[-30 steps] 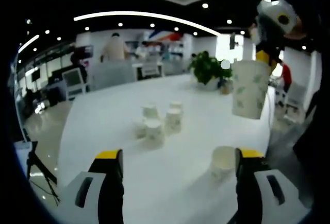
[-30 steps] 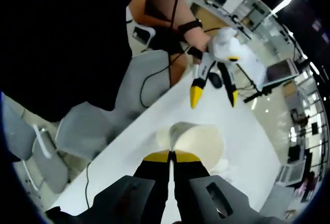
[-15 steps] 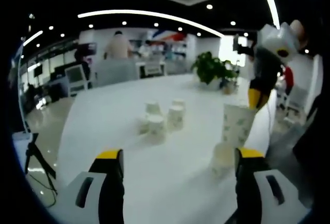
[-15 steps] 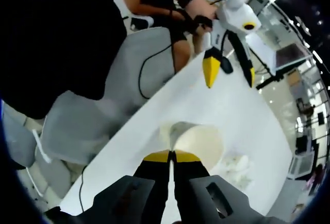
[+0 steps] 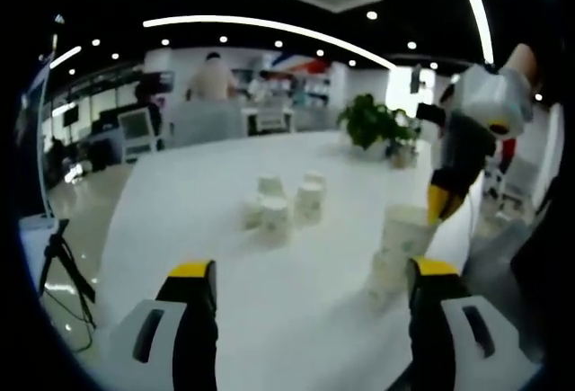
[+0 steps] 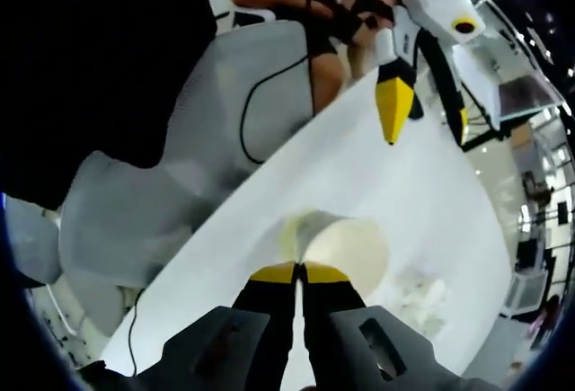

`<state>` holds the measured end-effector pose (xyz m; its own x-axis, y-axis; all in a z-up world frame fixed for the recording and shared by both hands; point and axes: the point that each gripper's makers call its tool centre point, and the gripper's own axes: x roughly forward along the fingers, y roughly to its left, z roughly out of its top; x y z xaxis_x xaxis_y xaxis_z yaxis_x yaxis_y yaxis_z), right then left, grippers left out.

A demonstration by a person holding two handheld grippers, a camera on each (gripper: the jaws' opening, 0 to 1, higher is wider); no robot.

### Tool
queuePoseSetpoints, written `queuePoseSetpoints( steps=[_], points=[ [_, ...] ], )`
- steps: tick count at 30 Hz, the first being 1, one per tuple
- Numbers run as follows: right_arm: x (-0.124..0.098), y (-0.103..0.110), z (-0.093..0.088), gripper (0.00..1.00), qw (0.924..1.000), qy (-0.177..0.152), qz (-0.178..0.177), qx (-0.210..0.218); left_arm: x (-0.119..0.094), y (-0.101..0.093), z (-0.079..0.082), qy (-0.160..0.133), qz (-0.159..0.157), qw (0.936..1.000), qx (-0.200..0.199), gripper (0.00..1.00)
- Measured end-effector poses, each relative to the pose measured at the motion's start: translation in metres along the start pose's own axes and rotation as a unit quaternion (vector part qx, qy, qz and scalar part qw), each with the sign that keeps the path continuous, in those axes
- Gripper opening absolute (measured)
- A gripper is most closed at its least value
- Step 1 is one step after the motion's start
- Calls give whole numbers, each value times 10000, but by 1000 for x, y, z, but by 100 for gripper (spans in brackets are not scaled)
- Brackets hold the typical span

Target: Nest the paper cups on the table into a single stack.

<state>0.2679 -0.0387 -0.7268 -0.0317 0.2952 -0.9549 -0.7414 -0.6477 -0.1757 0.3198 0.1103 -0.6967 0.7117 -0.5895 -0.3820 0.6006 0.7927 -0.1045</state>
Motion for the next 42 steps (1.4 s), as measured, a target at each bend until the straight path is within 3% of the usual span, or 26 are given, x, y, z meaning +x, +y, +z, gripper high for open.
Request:
queuePoseSetpoints(
  steps=[27, 42],
  points=[
    [32, 4, -4, 0, 9986, 251, 434, -153, 3, 6, -11, 54, 13, 10000, -63, 85],
    [40, 5, -1, 8, 9988, 191, 458, -38, 0, 10, -14, 56, 40, 9999, -97, 85]
  ],
)
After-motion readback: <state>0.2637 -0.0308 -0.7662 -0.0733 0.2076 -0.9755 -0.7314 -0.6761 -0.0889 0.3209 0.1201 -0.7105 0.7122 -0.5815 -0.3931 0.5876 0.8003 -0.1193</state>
